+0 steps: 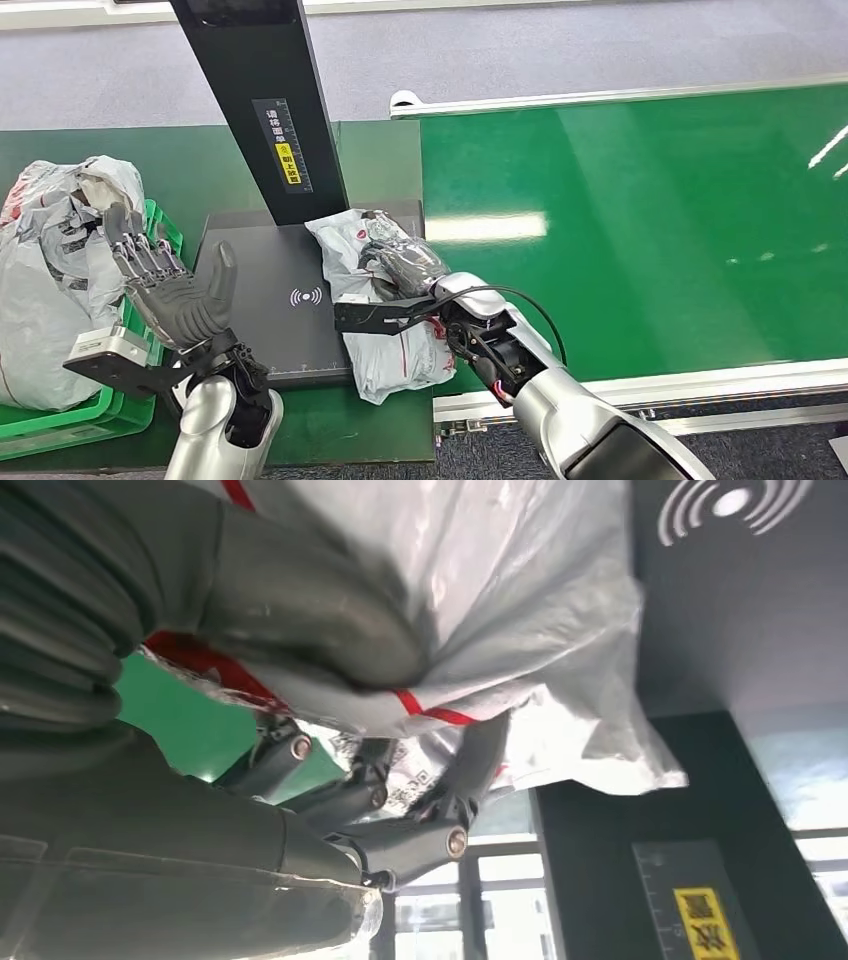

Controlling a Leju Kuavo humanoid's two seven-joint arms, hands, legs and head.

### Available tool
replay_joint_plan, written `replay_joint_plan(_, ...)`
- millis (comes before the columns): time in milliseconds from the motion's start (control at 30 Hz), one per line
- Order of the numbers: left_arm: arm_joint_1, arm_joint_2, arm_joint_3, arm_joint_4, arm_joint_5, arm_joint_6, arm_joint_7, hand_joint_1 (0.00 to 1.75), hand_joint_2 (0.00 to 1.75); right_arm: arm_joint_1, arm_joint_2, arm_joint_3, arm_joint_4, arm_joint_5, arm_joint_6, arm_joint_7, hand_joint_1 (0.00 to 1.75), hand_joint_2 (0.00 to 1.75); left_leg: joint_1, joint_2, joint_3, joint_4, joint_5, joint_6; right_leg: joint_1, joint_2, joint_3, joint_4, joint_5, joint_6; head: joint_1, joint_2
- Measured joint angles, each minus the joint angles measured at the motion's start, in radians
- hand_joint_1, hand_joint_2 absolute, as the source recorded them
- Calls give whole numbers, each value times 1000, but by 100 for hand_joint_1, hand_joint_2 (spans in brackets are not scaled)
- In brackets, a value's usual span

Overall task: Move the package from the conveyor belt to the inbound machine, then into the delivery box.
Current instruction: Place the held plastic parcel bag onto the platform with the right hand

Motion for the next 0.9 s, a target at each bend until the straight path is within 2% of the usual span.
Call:
replay_joint_plan(100,-1,-6,-3,8,-4,-1,0,0,175,-1,13,1,18,11,-5,43,42,175,0,0,0,0,0,0,0,0,0,0,0,0,0,0)
replay_joint_plan(233,-1,-10,-3,12,-5,0,0,0,175,-1,22,1,33,13,-6,56,3,175,0,0,0,0,0,0,0,0,0,0,0,0,0,0)
replay_joint_plan(400,-1,-10,-2,12,-5,4,0,0,175,-1,27,-4,43,-15,-20,68,0,175,0,0,0,0,0,0,0,0,0,0,0,0,0,0)
replay_joint_plan(467,-2,-10,0,14,-5,3,0,0,175,0,26,-21,44,-61,-38,33,0,175,0,0,0,0,0,0,0,0,0,0,0,0,0,0)
replay_joint_plan(667,-1,-10,2,28,-8,-11,0,0,175,10,18,-101,23,-167,-133,-156,0,175,0,0,0,0,0,0,0,0,0,0,0,0,0,0)
replay_joint_plan(800,-4,-11,2,49,-6,-25,0,0,175,38,17,-162,-32,-251,-124,-270,0,175,0,0,0,0,0,0,0,0,0,0,0,0,0,0)
replay_joint_plan(900,-15,-10,4,68,-4,-34,0,0,175,76,18,-203,-125,-320,-74,-333,0,175,0,0,0,0,0,0,0,0,0,0,0,0,0,0)
